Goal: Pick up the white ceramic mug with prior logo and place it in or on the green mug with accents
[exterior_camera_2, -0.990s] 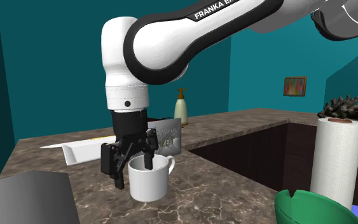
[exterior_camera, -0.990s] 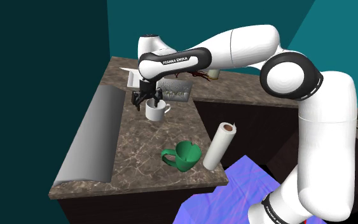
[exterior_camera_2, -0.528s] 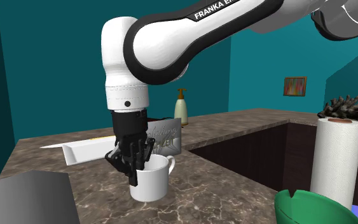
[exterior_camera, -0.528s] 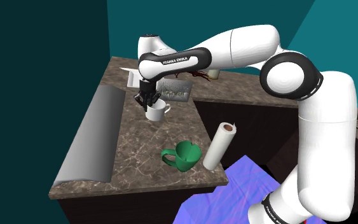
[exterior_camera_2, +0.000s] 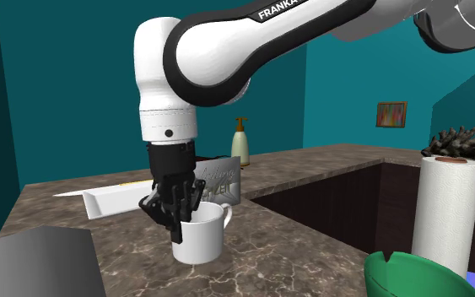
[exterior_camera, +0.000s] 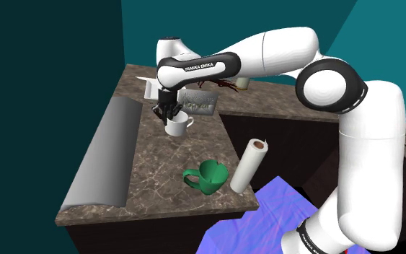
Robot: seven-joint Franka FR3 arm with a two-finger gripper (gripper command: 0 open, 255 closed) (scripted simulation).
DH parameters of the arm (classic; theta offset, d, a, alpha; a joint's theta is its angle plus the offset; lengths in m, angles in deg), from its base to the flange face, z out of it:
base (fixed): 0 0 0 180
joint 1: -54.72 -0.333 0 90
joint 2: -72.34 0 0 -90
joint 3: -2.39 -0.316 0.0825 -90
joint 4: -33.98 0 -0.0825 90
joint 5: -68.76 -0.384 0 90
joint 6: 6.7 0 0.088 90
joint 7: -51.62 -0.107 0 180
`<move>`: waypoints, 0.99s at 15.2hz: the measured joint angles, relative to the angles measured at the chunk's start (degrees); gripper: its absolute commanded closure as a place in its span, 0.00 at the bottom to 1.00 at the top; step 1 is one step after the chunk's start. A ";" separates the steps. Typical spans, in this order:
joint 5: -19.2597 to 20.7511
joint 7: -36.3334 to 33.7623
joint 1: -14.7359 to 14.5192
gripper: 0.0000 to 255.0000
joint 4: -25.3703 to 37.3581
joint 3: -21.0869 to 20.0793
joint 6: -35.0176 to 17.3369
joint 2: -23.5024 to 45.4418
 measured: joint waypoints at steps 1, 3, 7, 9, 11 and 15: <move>-0.06 0.09 0.05 1.00 0.18 -0.02 0.46 -0.29; -0.18 0.20 0.06 1.00 0.86 -0.08 1.66 -0.82; -0.36 0.46 0.03 1.00 3.21 -0.16 4.44 -1.29; -0.46 0.52 -0.03 1.00 4.10 -0.23 5.72 -1.68; -0.59 0.67 0.06 1.00 4.48 -0.27 6.80 -2.39; -0.69 0.82 -0.12 1.00 7.46 -0.34 9.87 -2.50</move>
